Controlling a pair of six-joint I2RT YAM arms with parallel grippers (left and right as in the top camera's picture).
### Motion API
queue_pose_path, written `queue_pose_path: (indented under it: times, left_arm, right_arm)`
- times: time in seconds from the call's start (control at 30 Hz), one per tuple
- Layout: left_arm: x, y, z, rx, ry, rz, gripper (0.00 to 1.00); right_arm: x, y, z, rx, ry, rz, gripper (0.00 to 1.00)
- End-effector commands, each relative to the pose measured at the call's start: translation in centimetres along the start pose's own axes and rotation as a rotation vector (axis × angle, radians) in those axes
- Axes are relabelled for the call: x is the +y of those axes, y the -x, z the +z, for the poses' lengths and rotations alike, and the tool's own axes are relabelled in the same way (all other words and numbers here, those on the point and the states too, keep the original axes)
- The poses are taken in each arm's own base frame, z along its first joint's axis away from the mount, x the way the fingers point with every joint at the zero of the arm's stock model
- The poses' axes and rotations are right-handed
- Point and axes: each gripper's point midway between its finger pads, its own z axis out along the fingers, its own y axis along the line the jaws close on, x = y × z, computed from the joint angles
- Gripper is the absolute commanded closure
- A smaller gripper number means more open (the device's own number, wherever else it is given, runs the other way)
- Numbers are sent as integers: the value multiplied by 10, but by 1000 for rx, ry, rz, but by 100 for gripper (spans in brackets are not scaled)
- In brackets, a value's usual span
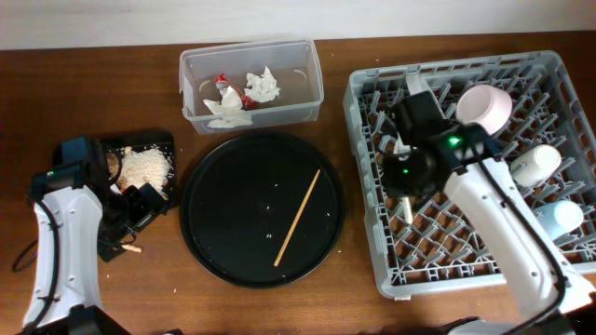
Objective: Sort waste into correct bins and load items into the dishwasher rack
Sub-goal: 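Insert the fork upright into the rack's front edge slot, then grasp the wooden chopstick on the round tray with the right gripper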
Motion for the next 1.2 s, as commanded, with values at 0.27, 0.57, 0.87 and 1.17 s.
queue_pose_path:
  times: [0.27,0.57,0.87,1.17]
  left_arm:
    - [1,1,-1,-12,9,21,1]
    - [1,1,-1,-13,9,21,1]
    - [1,1,-1,-12,9,21,1]
    - [1,1,-1,-13,9,21,1]
  right_arm:
    - [14,-23,56,107,92,-79,57]
    - [124,10,-26,-16,366,10,43]
    - [212,-52,126,237,91,84,43]
    - [205,-65,161,292,19,80,96]
